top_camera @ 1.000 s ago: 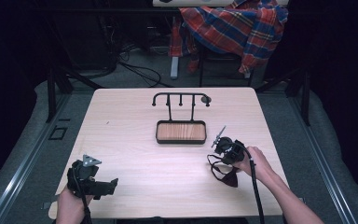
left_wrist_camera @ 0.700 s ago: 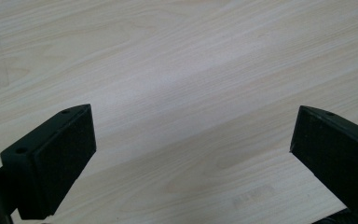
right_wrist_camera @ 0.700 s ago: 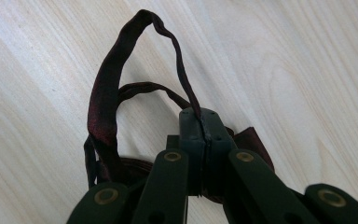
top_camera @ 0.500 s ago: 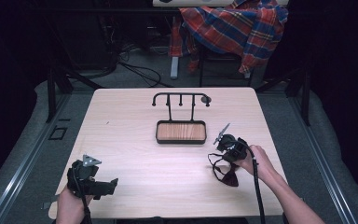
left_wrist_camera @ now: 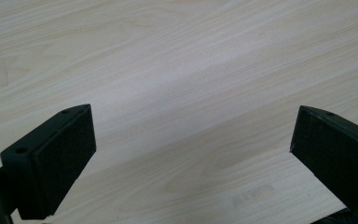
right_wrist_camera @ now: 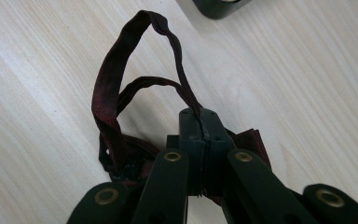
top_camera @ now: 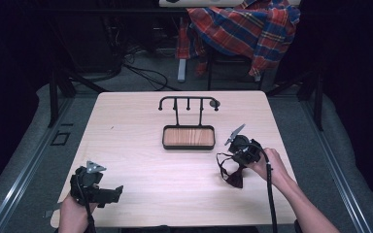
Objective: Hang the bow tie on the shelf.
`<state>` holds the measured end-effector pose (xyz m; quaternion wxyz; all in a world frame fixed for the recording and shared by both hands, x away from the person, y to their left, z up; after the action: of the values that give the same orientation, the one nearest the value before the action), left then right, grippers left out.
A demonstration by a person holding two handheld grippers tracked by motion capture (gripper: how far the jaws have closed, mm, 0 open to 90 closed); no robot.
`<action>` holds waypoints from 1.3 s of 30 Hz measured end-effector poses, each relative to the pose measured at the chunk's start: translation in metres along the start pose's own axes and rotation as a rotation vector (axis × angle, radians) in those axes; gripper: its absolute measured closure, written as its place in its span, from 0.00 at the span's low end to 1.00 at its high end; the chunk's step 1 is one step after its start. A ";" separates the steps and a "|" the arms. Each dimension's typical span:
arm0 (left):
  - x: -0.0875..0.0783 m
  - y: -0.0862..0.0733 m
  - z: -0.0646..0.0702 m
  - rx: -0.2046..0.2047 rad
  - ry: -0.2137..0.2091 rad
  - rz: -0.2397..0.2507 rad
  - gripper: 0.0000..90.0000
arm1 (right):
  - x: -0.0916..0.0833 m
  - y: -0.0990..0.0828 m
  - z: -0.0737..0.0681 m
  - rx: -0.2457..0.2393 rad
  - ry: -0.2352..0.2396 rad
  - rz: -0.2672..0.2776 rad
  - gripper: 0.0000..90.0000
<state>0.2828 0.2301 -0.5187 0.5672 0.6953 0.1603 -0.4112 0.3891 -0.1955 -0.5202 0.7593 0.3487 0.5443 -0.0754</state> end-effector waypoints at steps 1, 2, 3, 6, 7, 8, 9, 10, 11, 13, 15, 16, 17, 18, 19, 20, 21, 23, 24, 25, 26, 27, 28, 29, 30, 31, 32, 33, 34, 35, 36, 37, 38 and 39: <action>0.000 0.000 0.000 0.002 0.000 -0.002 0.00 | -0.002 0.001 0.000 0.001 -0.002 0.004 1.00; 0.000 0.000 0.000 0.003 -0.001 -0.003 0.00 | -0.003 0.001 0.001 0.002 -0.004 0.009 1.00; 0.000 0.000 0.000 0.003 0.000 -0.003 0.00 | -0.005 0.002 0.001 0.003 -0.005 0.015 1.00; 0.000 0.000 0.000 0.004 0.000 -0.002 0.00 | -0.009 0.004 0.002 0.002 -0.011 0.023 1.00; 0.000 0.000 0.000 0.003 -0.001 -0.003 0.00 | -0.009 0.005 0.002 0.005 -0.016 0.034 1.00; 0.000 0.000 0.000 0.004 -0.001 -0.001 0.00 | -0.010 0.006 0.002 0.007 -0.017 0.039 1.00; 0.000 0.000 0.000 0.004 -0.001 -0.001 0.00 | -0.011 0.007 0.003 0.010 -0.017 0.045 1.00; 0.000 0.000 0.000 0.005 -0.001 -0.003 0.00 | -0.012 0.008 0.003 0.004 -0.021 0.041 1.00; 0.000 0.000 0.000 0.004 -0.001 -0.002 0.00 | -0.013 0.009 0.002 0.017 -0.021 0.061 1.00; 0.000 0.000 0.000 0.002 0.000 0.000 0.00 | -0.015 0.011 0.003 0.002 -0.023 0.052 1.00; 0.000 0.000 0.001 0.002 -0.001 -0.002 0.00 | -0.016 0.013 0.003 0.004 -0.025 0.065 1.00; 0.000 0.000 0.001 0.004 0.004 0.003 0.00 | -0.017 0.015 0.003 -0.001 -0.024 0.062 1.00; 0.000 0.000 0.001 0.003 0.001 -0.001 0.00 | -0.017 0.016 0.002 -0.002 -0.025 0.065 1.00; 0.000 0.000 0.001 0.004 0.001 -0.002 0.00 | -0.018 0.017 0.002 -0.004 -0.028 0.069 1.00; 0.000 0.000 0.001 0.005 0.000 -0.003 0.00 | -0.019 0.019 0.002 -0.008 -0.031 0.072 1.00; 0.000 0.000 0.001 0.003 0.002 0.000 0.00 | -0.019 0.019 0.002 -0.008 -0.031 0.072 1.00; 0.000 0.000 0.001 0.004 0.002 0.000 0.00 | -0.020 0.021 0.002 -0.007 -0.033 0.076 1.00; 0.000 0.000 0.001 0.005 0.002 -0.001 0.00 | -0.021 0.024 0.002 -0.012 -0.036 0.078 1.00; 0.000 0.000 0.001 0.006 0.001 -0.003 0.00 | -0.023 0.026 0.003 -0.021 -0.036 0.071 1.00; 0.000 0.000 0.000 0.006 0.001 -0.004 0.00 | -0.023 0.027 0.003 -0.015 -0.039 0.082 1.00; 0.001 0.000 0.000 0.006 0.002 -0.002 0.00 | -0.024 0.029 0.003 -0.017 -0.038 0.086 1.00; 0.000 0.000 0.000 0.006 0.000 -0.004 0.00 | -0.026 0.030 0.004 -0.020 -0.038 0.087 1.00; 0.001 0.000 0.000 0.004 0.002 -0.001 0.00 | -0.027 0.032 0.004 -0.018 -0.039 0.091 1.00; 0.000 0.000 0.000 0.005 0.001 -0.003 0.00 | -0.030 0.034 0.005 -0.024 -0.042 0.095 1.00; 0.000 0.000 0.000 0.006 0.000 -0.003 0.00 | -0.030 0.034 0.005 -0.024 -0.042 0.095 1.00; 0.001 0.000 0.000 0.005 0.001 -0.002 0.00 | -0.029 0.035 0.004 -0.013 -0.043 0.113 1.00; 0.001 0.000 0.000 0.006 0.001 -0.002 0.00 | -0.031 0.037 0.005 -0.017 -0.044 0.112 1.00; 0.001 0.000 0.001 0.006 0.001 -0.001 0.00 | -0.032 0.038 0.006 -0.025 -0.048 0.107 1.00; 0.001 0.000 0.001 0.006 0.001 -0.003 0.00 | -0.032 0.040 0.005 -0.017 -0.045 0.121 1.00; 0.001 0.000 0.001 0.006 0.001 -0.002 0.00 | -0.033 0.043 0.007 -0.021 -0.050 0.120 1.00; 0.001 0.000 0.001 0.005 0.001 -0.002 0.00 | -0.033 0.043 0.007 -0.021 -0.050 0.120 1.00; 0.001 0.000 0.001 0.006 0.001 -0.003 0.00 | -0.034 0.045 0.008 -0.019 -0.053 0.125 1.00; 0.001 0.000 0.001 0.007 0.001 -0.003 0.00 | -0.034 0.046 0.008 -0.012 -0.052 0.136 1.00; 0.001 0.000 0.001 0.008 0.001 -0.003 0.00 | -0.034 0.049 0.009 -0.018 -0.051 0.133 1.00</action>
<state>0.2830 0.2289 -0.5191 0.5639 0.6975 0.1601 -0.4122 0.4070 -0.1736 -0.4669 0.7794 0.3753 0.5009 -0.0290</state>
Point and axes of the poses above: each handheld gripper's, and its own axes: x roughly forward along the jaws, y roughly out of its top, z roughly to its right, the point moved 4 cm from there along x, roughly forward along the jaws, and after that the axes turned 7 degrees about z, right-handed, at the moved point
